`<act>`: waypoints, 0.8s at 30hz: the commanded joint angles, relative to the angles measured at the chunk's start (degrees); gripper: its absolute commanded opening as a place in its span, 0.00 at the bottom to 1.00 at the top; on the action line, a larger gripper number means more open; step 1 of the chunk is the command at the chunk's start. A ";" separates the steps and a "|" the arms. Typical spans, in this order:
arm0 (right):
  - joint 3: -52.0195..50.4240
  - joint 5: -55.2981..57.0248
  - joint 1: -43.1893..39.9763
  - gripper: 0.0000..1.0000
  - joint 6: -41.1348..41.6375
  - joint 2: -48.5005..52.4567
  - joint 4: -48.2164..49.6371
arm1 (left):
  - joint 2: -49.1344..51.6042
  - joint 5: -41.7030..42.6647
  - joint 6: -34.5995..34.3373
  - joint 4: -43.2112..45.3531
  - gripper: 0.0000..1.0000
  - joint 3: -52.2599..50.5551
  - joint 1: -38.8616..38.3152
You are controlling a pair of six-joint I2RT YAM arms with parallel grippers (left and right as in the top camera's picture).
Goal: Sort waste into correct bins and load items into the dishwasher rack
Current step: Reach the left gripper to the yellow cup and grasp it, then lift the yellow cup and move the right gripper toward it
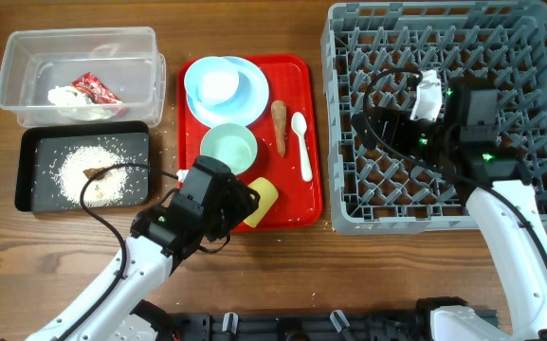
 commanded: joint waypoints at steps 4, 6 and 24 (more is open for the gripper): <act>1.27 0.11 0.20 1.00 0.02 1.05 0.13 | 5.49 -3.06 -1.40 2.14 0.62 -1.84 0.17; 1.27 0.11 0.20 1.00 0.02 1.05 0.15 | 7.26 -3.04 -0.68 5.25 0.60 -1.84 0.17; 1.27 0.13 0.20 1.00 0.02 1.05 0.17 | 8.20 -2.54 -0.66 9.22 0.04 -1.84 0.17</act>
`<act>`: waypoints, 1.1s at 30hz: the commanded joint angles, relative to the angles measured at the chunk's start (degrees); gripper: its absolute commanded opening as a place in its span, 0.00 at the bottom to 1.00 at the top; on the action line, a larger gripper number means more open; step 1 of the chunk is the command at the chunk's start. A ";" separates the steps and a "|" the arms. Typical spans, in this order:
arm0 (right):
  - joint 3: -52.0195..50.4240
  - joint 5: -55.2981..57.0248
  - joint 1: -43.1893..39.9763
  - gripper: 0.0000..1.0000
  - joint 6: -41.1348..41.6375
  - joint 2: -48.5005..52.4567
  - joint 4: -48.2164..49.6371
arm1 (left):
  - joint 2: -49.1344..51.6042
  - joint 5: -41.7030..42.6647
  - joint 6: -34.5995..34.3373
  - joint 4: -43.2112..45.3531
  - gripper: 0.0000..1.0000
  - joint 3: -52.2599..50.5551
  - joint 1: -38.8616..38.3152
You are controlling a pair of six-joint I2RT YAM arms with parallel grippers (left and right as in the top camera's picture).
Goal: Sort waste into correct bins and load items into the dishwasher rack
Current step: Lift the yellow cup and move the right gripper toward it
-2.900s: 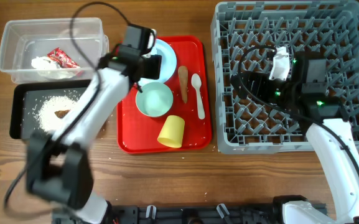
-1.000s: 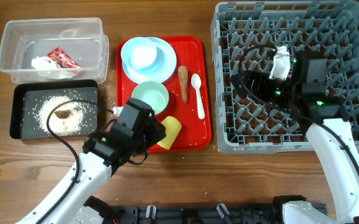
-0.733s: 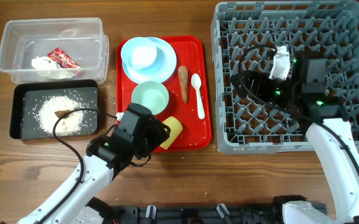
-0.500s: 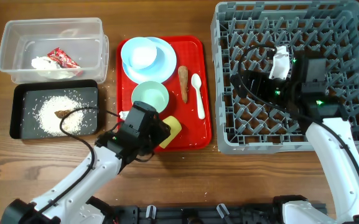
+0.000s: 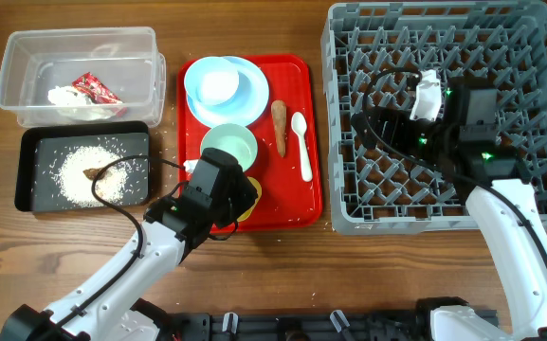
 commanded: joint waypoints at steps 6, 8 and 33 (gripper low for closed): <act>1.22 -0.57 0.17 1.00 0.04 0.74 0.22 | -3.56 14.43 10.95 8.52 0.04 1.09 0.17; 1.22 -1.40 0.17 1.00 0.07 0.74 0.22 | -4.66 17.00 13.84 8.55 0.04 2.64 0.35; 1.22 -38.49 14.71 0.97 -10.47 8.52 27.65 | -2.45 80.89 22.56 25.27 0.04 6.25 29.64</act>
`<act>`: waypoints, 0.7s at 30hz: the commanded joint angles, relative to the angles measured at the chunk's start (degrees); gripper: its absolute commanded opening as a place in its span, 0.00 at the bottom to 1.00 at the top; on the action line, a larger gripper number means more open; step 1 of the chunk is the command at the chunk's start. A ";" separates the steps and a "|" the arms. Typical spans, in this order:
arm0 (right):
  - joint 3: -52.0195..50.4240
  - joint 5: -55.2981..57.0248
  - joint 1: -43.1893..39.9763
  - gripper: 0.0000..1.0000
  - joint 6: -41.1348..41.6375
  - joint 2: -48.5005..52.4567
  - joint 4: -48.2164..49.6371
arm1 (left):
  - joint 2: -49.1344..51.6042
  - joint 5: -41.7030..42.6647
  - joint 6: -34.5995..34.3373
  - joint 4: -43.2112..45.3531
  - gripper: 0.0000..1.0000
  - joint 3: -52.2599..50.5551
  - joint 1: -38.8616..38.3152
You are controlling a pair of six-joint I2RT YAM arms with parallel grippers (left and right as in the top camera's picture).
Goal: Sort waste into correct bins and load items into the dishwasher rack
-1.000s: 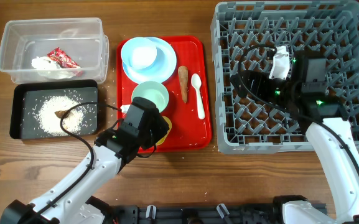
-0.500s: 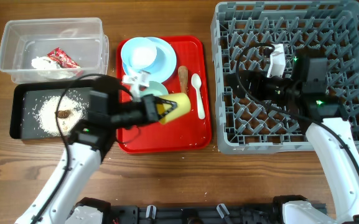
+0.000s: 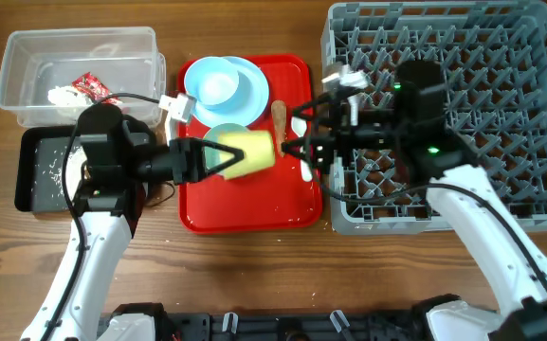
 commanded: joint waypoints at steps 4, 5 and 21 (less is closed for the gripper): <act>0.85 -5.95 0.81 0.98 -0.74 3.65 1.20 | 0.13 5.57 -0.11 2.75 0.04 0.94 -0.09; 0.85 -7.85 0.96 0.98 -1.68 3.85 1.64 | 0.13 5.55 -0.09 3.41 0.04 0.94 -0.11; 0.85 -7.30 8.35 0.80 -1.38 5.79 5.49 | 0.13 4.94 -0.07 3.63 0.04 0.94 -0.11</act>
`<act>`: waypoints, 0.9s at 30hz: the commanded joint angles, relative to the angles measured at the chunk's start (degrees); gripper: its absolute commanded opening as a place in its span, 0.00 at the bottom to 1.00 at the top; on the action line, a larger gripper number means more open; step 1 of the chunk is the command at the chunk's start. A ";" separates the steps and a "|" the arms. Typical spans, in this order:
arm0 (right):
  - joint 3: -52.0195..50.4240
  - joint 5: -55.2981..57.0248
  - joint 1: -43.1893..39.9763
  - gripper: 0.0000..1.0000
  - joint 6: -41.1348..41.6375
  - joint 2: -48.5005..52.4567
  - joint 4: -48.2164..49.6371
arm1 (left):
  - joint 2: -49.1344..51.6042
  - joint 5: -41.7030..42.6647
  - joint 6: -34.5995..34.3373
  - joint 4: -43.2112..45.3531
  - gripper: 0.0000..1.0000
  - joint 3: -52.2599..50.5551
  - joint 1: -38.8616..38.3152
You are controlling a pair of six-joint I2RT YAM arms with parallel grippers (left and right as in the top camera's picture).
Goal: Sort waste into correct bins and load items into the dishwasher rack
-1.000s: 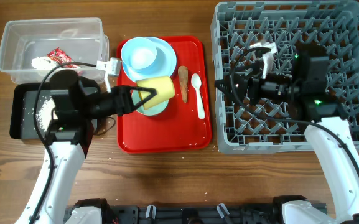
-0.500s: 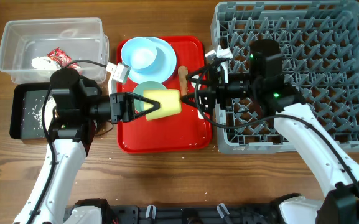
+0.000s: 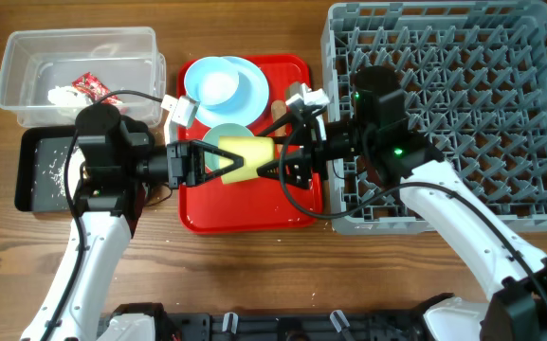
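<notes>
In the overhead view a yellow sponge-like block [image 3: 244, 152] hangs above the red tray [image 3: 254, 210], in front of the green bowl [image 3: 219, 135]. My left gripper [image 3: 222, 161] reaches in from the left and is shut on the block's left end. From the right, my right gripper [image 3: 267, 166] stands open with its fingers spread around the block's right end. A blue plate with a blue bowl [image 3: 224, 83] sits at the tray's back. A brown carrot-like scrap [image 3: 279, 110] shows partly beside it. The white spoon is hidden under the right arm.
A clear bin [image 3: 79, 57] with a red wrapper [image 3: 93, 87] and white paper stands at the back left. In front of it the black tray [image 3: 38, 180] of rice is largely covered by my left arm. The grey dishwasher rack [image 3: 463, 104] fills the right side.
My right gripper has moved left from the tray's right edge to the yellow block's right end, fingers open around it. My left gripper still holds the block in about the same place.
My left gripper was down at the yellow block on the tray's front edge while the right arm rested over the rack. Then the left gripper held the block above the tray's middle and the right arm had come to the tray. Now both grippers meet at the block.
</notes>
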 commanded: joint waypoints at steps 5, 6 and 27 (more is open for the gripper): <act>0.85 -1.36 1.25 0.70 -0.63 1.77 0.31 | 0.13 0.35 0.13 0.26 0.04 0.94 -0.11; 0.85 -1.38 1.60 0.68 -0.63 1.77 0.26 | 0.13 0.35 0.13 0.26 0.04 0.94 -0.11; 0.85 -1.33 1.46 0.33 -0.74 1.77 -0.26 | 0.13 0.37 0.13 0.46 0.13 0.94 -0.11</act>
